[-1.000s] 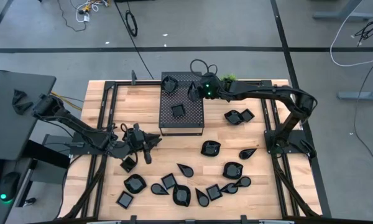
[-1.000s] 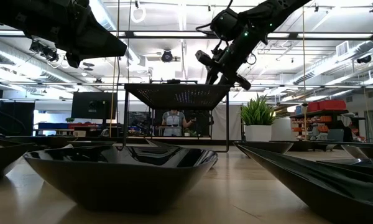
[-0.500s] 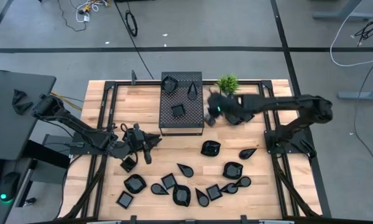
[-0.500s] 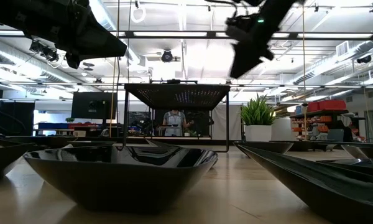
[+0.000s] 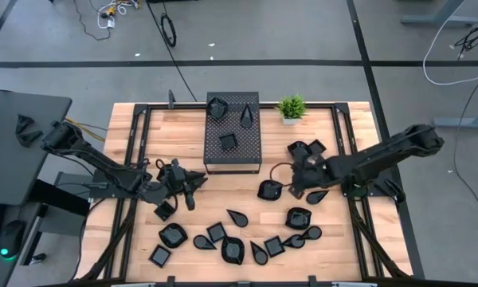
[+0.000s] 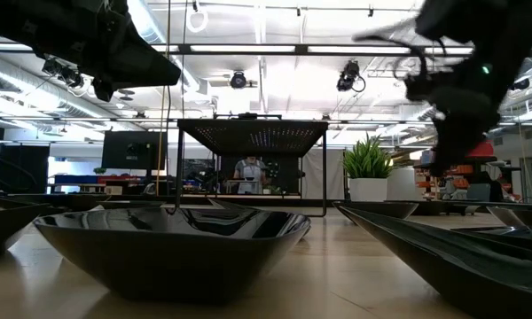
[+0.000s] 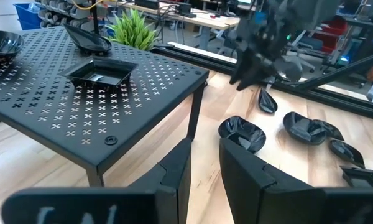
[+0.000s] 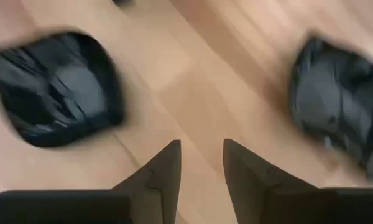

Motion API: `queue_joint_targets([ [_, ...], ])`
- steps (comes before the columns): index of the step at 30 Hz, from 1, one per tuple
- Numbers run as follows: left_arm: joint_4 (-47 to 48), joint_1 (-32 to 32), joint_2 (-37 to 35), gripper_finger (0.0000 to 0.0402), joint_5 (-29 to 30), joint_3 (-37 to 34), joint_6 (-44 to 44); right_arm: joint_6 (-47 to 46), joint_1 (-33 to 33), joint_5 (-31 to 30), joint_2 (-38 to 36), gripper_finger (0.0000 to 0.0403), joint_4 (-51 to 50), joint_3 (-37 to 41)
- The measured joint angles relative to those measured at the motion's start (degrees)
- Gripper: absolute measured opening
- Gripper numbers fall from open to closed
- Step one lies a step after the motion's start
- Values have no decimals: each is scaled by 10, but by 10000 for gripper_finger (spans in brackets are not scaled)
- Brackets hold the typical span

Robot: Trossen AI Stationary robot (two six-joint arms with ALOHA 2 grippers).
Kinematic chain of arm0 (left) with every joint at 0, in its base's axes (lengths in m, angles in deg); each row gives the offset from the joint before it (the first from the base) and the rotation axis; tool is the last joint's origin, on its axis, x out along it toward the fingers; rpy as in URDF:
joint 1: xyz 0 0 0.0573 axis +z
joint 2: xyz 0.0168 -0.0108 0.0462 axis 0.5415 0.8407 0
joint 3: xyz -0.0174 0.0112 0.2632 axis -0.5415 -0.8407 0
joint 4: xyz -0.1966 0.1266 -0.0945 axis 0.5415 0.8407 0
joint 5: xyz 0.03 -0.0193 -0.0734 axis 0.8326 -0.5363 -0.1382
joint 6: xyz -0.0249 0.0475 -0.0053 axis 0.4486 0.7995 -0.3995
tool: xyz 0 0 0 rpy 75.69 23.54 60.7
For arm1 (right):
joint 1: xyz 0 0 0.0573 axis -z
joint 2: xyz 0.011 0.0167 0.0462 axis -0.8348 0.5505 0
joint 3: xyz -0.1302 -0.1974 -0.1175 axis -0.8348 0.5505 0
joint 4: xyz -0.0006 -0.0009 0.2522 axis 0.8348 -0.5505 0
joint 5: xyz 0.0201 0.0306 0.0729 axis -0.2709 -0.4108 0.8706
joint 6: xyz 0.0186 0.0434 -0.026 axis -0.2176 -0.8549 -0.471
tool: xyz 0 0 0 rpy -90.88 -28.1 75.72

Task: Pick & Place Mini shaped plates
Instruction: Stack the leaf shaped plate on top of the other leaf shaped plate on the shelf

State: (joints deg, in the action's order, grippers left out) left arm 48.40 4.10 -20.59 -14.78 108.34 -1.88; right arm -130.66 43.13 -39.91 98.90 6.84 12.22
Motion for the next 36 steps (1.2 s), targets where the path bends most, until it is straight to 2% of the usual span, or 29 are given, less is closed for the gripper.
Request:
queue_joint_targets([
  [5, 0, 0, 0, 87, 14, 0, 0, -61, 27, -50, 0, 120, 10, 56],
  [11, 0, 0, 0, 87, 16, 0, 0, -8, 92, -70, -1, 120, 29, 67],
  [15, 0, 2, 0, 87, 19, 0, 0, 38, 171, -77, -3, 127, 37, 50],
  [21, 0, 13, 0, 87, 18, 0, 0, 192, 344, 14, -3, 149, 77, 45],
  [25, -1, 19, 0, 87, 3, 0, 0, 288, 432, 69, -3, 165, 109, 45],
  [30, -1, 19, 0, 87, 0, 0, -4, 352, 501, 135, -3, 170, 125, 45],
  [33, -1, 19, 0, 87, 0, 0, -5, 379, 522, 193, -3, 163, 147, 52],
  [36, -1, 19, 0, 87, 0, 0, -5, 388, 531, 210, -3, 152, 159, 58],
])
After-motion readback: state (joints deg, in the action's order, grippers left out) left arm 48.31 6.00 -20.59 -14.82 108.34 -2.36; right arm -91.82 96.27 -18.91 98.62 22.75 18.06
